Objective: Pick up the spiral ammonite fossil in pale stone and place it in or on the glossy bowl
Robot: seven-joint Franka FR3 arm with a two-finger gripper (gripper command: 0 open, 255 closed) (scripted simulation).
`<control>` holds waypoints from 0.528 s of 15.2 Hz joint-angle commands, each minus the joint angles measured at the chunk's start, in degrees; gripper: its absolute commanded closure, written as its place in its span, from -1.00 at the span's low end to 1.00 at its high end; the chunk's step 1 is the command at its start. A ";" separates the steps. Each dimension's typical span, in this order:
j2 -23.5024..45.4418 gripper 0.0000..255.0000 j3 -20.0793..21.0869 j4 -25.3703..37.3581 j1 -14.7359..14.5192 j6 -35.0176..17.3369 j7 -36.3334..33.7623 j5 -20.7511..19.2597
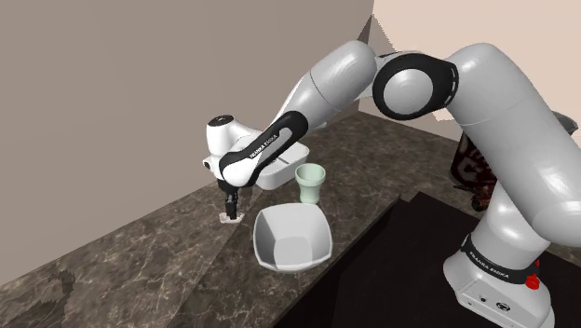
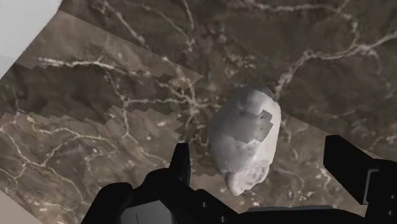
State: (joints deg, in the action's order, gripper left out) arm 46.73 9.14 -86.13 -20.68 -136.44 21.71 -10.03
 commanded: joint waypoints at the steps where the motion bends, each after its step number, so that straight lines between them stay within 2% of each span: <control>1: 2.80 -1.00 -0.10 4.48 -0.68 4.74 3.63 -1.78; 8: 6.06 -1.00 -0.55 5.70 -0.93 2.67 3.50 -2.12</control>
State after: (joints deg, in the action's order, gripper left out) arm 52.50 8.62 -80.60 -21.58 -133.63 25.19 -12.11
